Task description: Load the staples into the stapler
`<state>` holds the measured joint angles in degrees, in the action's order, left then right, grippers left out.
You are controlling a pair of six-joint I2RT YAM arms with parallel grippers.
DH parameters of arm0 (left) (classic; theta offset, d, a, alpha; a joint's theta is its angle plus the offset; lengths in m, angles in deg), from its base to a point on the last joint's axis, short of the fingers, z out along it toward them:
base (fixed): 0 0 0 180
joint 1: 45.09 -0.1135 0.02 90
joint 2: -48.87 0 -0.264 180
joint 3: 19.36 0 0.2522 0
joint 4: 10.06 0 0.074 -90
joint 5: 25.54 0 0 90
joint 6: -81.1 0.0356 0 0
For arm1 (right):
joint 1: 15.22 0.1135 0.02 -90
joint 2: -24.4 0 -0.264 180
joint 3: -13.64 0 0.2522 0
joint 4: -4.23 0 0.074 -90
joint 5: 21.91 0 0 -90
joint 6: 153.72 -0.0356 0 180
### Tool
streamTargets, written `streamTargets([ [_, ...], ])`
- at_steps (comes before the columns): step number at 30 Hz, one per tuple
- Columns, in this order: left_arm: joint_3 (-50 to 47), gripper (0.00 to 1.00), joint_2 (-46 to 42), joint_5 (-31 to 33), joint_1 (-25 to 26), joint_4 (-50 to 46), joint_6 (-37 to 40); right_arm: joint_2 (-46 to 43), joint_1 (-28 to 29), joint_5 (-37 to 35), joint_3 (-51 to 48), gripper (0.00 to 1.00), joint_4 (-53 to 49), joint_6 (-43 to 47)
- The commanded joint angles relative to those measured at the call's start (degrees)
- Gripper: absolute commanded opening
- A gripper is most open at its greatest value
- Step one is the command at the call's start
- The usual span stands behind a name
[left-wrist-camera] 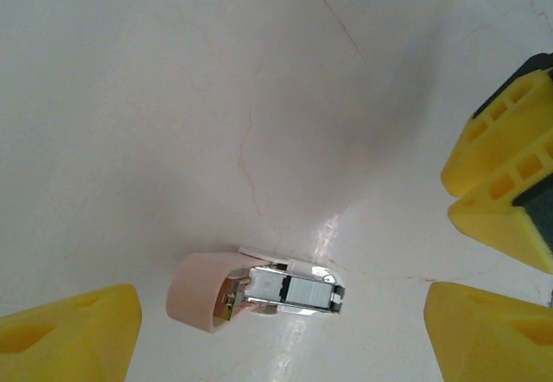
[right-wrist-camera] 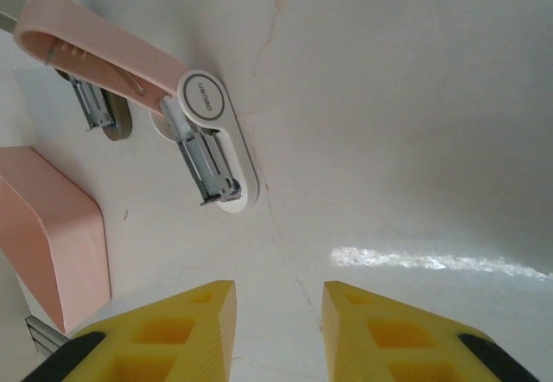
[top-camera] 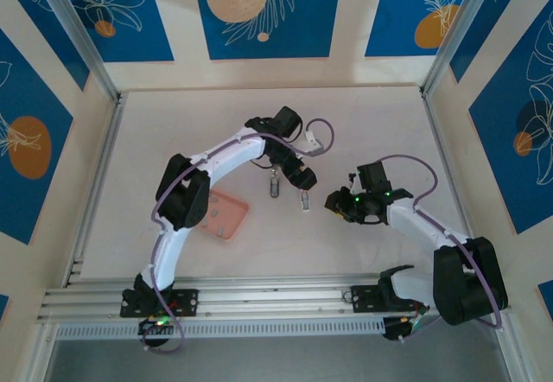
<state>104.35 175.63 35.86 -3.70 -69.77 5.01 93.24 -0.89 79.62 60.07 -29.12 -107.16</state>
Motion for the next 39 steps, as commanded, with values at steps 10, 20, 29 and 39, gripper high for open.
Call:
streamTargets([
  [10,3.69,0.84,4.19,-1.50,1.00,-3.09,2.94,-1.69,-0.26,2.38,-0.88,0.32,-0.14,0.29],
  [20,2.08,0.82,2.20,-6.80,2.13,-6.08,8.60,-2.21,-0.28,2.47,-1.18,0.32,-0.01,-0.06],
  [29,-4.24,0.82,-2.37,-9.07,4.14,-6.32,14.40,-0.66,-0.27,3.65,-1.61,0.32,1.86,-0.83],
  [39,-13.16,0.83,-10.61,-10.38,3.75,0.18,12.43,1.02,1.08,5.18,0.84,0.32,3.41,-1.49],
])
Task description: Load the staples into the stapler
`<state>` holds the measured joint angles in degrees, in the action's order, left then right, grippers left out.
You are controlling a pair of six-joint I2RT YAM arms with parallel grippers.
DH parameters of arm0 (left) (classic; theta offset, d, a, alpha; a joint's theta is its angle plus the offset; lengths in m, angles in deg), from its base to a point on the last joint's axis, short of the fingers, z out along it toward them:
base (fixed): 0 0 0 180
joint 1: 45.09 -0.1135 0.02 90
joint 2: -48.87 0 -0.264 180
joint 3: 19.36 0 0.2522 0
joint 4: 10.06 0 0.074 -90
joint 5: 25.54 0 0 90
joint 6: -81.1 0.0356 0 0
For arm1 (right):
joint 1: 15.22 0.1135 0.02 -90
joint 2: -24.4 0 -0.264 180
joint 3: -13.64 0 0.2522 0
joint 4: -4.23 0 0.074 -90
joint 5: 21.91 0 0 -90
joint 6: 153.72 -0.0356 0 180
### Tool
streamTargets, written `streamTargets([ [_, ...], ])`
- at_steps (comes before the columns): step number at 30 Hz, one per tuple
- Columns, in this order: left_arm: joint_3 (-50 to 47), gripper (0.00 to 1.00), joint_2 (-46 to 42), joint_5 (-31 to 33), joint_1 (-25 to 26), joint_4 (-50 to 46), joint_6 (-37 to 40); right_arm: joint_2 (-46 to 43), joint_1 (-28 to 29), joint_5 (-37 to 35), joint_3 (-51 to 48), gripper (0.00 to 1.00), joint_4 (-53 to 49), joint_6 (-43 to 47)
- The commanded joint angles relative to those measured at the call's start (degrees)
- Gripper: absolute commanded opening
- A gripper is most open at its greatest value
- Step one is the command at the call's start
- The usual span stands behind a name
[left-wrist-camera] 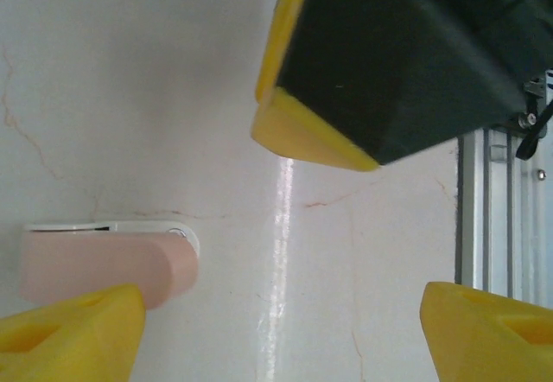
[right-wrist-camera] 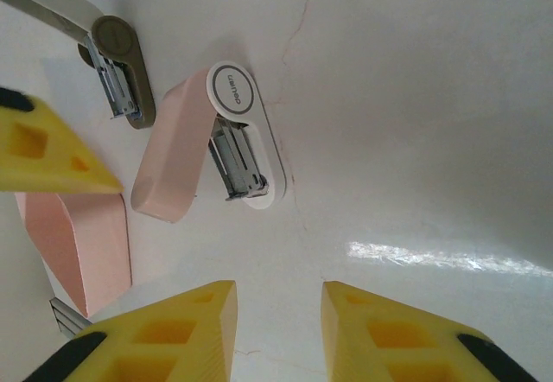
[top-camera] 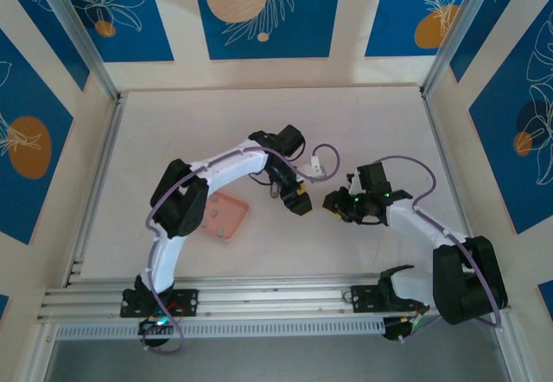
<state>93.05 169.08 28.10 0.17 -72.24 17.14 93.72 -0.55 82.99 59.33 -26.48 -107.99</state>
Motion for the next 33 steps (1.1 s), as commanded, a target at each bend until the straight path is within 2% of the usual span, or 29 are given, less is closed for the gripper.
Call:
streamTargets([
  [1,-2.91,0.83,-4.96,-2.86,-0.45,3.96,-0.42,0.87,1.05,1.76,2.21,0.32,0.90,-0.89],
  [10,-14.30,0.83,-13.64,-2.19,-6.37,18.45,-10.75,9.18,5.85,0.91,11.16,0.29,1.66,-0.05],
  [15,-17.47,0.83,-16.36,-1.17,-8.62,20.99,-11.89,15.14,8.47,-0.81,14.64,0.25,0.84,0.62],
  [18,-17.66,0.83,-16.41,-0.28,-9.23,20.87,-12.33,19.24,8.81,-3.23,14.56,0.20,-2.76,-0.49],
  [24,-17.03,0.83,-15.68,2.21,-11.22,21.76,-14.21,24.50,9.98,-6.84,8.43,0.16,-4.49,-2.58],
  [33,-12.13,0.85,-10.72,3.88,-15.76,22.24,-18.90,21.22,11.13,-6.51,12.64,0.16,-4.14,-0.58],
])
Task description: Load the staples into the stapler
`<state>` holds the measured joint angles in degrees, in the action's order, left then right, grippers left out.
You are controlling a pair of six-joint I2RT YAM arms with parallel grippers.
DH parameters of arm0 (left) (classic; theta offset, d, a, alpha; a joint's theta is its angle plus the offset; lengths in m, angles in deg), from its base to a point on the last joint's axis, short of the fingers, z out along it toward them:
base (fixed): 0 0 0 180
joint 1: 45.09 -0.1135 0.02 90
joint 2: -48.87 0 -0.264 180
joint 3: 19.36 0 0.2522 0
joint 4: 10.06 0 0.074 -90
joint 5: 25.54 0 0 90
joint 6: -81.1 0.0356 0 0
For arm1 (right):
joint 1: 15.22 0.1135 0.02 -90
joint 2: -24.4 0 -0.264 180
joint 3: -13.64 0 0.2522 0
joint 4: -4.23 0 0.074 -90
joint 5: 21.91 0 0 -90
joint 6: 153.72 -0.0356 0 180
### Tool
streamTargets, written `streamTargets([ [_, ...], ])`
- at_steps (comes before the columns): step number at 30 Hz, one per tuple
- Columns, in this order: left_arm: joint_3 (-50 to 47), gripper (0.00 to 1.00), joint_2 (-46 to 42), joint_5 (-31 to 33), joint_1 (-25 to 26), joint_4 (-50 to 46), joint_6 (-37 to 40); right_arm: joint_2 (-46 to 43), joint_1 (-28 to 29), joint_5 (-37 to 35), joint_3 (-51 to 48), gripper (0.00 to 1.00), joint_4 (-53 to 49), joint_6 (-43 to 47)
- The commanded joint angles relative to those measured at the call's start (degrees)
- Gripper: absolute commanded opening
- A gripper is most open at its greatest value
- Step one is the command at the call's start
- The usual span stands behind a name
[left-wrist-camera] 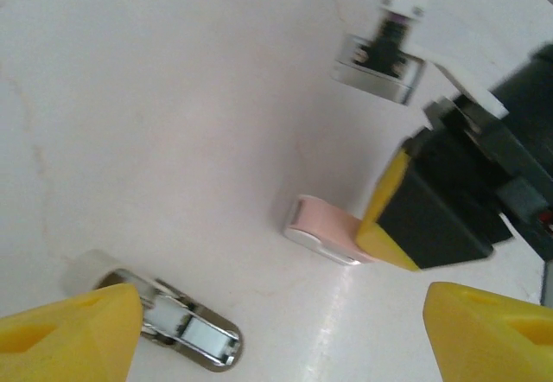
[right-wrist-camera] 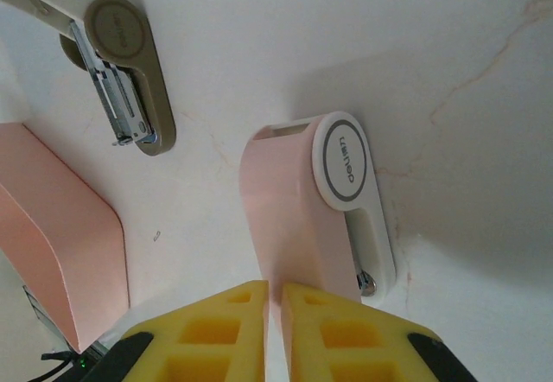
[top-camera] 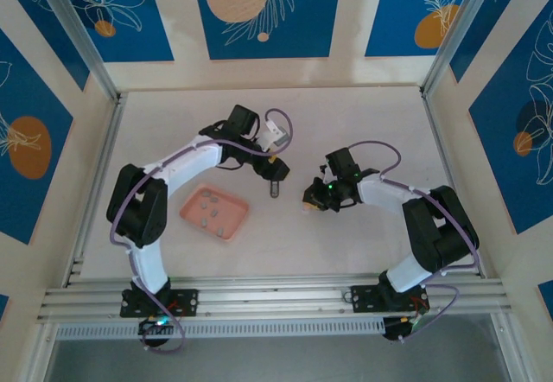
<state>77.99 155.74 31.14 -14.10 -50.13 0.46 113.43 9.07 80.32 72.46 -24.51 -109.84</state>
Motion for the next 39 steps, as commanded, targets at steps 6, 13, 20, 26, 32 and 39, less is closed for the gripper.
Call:
streamTargets([
  [6,8.82,0.84,8.86,-1.12,-2.76,-2.79,0.57,-4.65,2.60,-2.39,4.18,0.31,-4.70,3.67],
  [13,15.31,0.83,15.74,-5.79,-2.61,-9.27,5.83,-8.60,1.79,-2.76,4.22,0.33,-4.86,3.94],
  [20,14.93,0.81,14.77,-11.07,-1.91,-14.37,12.08,-10.12,1.02,-2.54,1.53,0.33,-3.92,2.89],
  [26,11.29,0.80,11.43,-13.36,-0.60,-17.41,16.89,-9.58,0.76,-2.41,2.30,0.32,-4.34,3.14],
  [32,6.49,0.80,8.27,-13.62,0.21,-19.31,18.28,-7.22,1.27,-1.16,3.87,0.32,-3.44,3.06],
  [39,-5.23,0.81,-1.87,-5.90,-1.95,-5.91,6.68,-1.19,3.93,-0.90,11.43,0.32,-2.77,3.88],
])
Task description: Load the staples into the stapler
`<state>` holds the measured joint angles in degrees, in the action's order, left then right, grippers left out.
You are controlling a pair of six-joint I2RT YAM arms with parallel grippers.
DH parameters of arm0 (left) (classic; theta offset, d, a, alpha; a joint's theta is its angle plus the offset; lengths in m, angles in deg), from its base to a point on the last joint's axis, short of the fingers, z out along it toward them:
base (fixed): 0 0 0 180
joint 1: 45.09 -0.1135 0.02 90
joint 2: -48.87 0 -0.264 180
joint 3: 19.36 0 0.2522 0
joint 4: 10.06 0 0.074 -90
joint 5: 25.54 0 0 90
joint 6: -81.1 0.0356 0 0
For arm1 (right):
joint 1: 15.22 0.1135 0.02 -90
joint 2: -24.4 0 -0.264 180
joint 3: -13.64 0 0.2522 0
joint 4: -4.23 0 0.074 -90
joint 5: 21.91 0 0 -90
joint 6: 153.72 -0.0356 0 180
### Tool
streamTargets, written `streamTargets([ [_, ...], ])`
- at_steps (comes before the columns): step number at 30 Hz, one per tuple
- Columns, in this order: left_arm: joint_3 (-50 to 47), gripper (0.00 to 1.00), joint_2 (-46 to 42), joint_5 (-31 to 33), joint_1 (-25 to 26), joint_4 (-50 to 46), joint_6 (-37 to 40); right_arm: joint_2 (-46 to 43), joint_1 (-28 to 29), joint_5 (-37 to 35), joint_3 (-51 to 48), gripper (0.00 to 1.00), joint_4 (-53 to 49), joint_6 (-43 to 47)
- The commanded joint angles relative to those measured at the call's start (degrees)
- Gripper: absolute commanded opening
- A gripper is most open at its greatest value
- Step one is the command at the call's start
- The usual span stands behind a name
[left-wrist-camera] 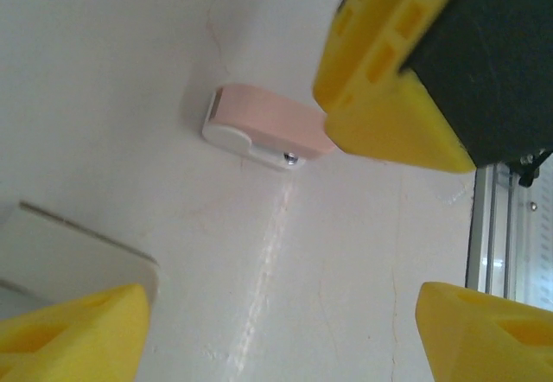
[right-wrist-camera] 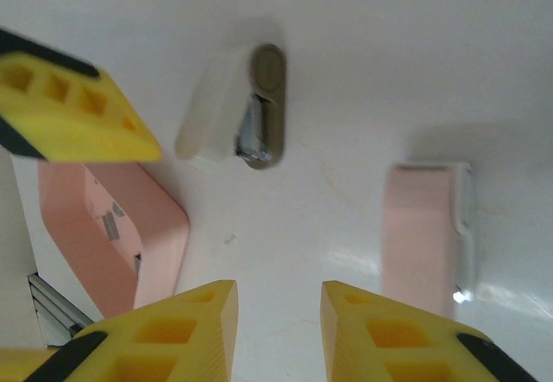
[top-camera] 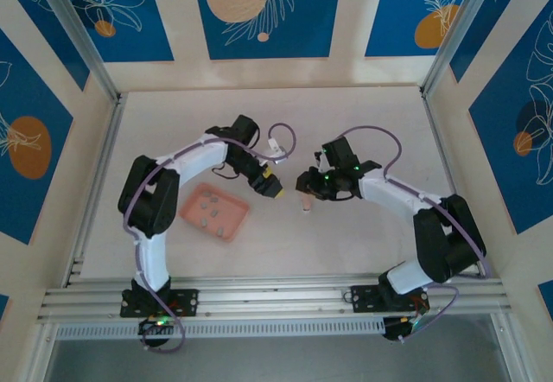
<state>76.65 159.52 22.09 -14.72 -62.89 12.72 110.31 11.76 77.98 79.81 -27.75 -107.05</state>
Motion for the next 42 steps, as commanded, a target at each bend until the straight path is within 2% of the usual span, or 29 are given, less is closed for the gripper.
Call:
streamTargets([
  [1,-6.32,0.81,-7.80,3.60,-2.36,10.18,-7.90,3.50,1.74,1.60,5.80,0.31,0.44,1.46],
  [4,-13.07,0.81,-14.35,6.99,-5.44,18.85,-15.37,8.36,3.21,2.24,11.34,0.28,0.00,2.60],
  [9,-20.94,0.82,-22.55,11.58,-9.19,24.91,-19.10,16.43,5.40,2.82,19.00,0.23,-1.82,4.39],
  [16,-25.46,0.83,-26.36,17.10,-11.50,26.29,-22.01,25.24,6.09,1.70,15.80,0.19,-0.41,2.23],
  [18,-26.21,0.83,-26.52,17.00,-11.88,25.91,-23.38,26.78,6.13,2.12,14.18,0.18,0.09,1.81],
  [24,-27.46,0.83,-27.94,13.81,-12.00,20.99,-27.06,19.36,6.25,1.20,13.95,0.19,1.60,3.38],
  [30,-30.80,0.83,-33.57,14.20,-11.88,13.66,-31.98,9.90,5.12,-0.98,14.89,0.37,0.40,6.28],
  [32,-32.01,0.83,-35.11,14.06,-11.83,11.52,-32.76,7.13,4.06,-1.86,13.70,0.38,0.07,6.24],
  [37,-34.14,0.84,-34.99,13.66,-11.74,10.01,-33.36,0.70,-1.40,-4.69,7.88,0.39,-0.70,6.22],
  [42,-33.37,0.84,-29.39,12.88,-11.33,11.25,-33.65,-6.18,-9.35,-11.49,3.87,0.47,-6.49,8.18],
])
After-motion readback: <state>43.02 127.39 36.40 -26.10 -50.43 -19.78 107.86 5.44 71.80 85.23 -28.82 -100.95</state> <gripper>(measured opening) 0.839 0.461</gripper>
